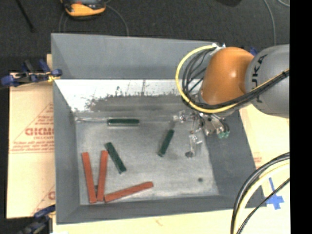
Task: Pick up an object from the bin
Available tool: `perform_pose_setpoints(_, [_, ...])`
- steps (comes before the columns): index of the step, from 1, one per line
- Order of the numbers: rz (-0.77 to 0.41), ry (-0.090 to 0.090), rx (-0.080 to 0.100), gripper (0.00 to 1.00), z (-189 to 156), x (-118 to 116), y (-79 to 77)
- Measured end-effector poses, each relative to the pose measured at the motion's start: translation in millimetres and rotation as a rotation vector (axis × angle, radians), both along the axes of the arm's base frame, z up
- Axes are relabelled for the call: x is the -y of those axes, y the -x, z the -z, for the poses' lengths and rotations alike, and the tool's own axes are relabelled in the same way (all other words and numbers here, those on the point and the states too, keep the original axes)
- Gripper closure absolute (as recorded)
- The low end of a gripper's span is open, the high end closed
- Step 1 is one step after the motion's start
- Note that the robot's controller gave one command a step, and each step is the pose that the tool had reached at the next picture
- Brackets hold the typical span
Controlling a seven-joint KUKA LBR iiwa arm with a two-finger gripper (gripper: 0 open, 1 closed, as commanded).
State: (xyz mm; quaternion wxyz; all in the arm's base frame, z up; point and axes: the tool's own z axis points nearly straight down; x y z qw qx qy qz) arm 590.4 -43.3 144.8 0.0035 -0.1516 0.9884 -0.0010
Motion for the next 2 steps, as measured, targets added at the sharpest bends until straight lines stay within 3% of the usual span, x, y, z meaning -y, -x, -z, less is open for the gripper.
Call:
perform_pose_setpoints(1, [-0.098,-0.001,-0.001,0.00,46.8,-13.1,-7.9])
perform_pose_setpoints(2, [-0.474,0.002,-0.002,1.00,73.4,-17.8,-21.9])
